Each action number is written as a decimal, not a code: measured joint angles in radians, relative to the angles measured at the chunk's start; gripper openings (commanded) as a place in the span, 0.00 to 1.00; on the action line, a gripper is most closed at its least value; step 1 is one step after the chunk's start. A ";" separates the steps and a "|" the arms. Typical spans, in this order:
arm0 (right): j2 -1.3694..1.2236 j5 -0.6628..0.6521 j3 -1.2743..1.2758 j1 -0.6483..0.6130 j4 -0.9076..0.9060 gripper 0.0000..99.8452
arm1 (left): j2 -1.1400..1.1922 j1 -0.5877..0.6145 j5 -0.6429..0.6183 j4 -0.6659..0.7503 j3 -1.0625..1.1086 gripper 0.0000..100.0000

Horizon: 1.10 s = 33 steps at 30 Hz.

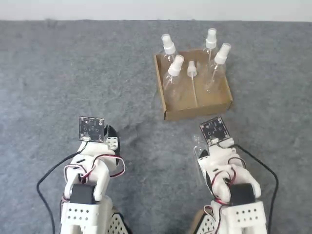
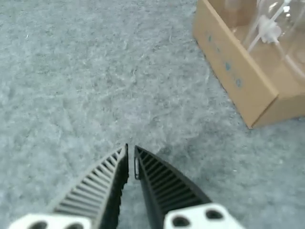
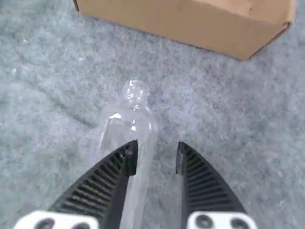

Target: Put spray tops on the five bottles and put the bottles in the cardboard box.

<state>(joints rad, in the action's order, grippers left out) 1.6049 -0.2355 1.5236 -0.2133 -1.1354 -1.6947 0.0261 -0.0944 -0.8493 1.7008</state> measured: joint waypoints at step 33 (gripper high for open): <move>0.189 0.000 0.138 -0.006 -0.160 0.11 | -0.106 0.006 0.000 -0.411 0.000 0.01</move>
<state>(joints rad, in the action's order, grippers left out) 1.7937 -0.2355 1.6617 -0.2194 -1.2950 -1.8006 0.0322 -0.0944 -1.2605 1.7008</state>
